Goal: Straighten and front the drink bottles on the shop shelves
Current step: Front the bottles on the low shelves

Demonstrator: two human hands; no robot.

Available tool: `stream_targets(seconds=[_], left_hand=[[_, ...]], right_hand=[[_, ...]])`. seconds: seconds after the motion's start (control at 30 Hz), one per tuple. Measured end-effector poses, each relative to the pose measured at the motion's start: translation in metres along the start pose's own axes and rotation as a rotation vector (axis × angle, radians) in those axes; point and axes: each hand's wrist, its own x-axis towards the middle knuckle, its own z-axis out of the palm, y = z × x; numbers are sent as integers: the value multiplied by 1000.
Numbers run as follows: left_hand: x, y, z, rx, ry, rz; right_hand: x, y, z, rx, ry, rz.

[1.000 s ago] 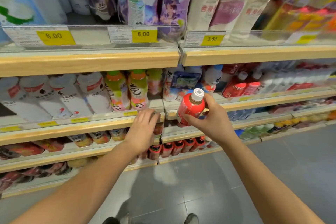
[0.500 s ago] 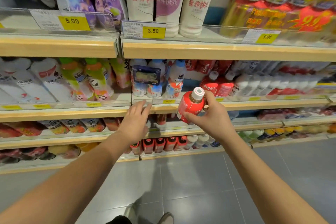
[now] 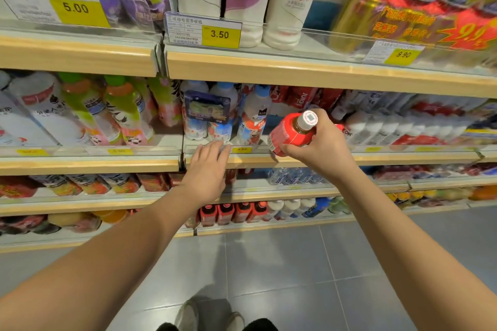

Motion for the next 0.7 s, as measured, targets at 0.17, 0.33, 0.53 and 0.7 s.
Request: stream_targets(seconds=[0.17,0.33,0.53,0.7], left_hand=[[2,7,3,20,8,-16],[8,13,0,16,-5,-64],[12,21,0,-15,-13,-123],[15,22,1,-54,-15,-147]], right_hand=[[18,15,6,-101,41,-68],[32,21,12,-269,66,-116],[55,23,13,-199,-51,4],[63,25,17,-229,-122,36]])
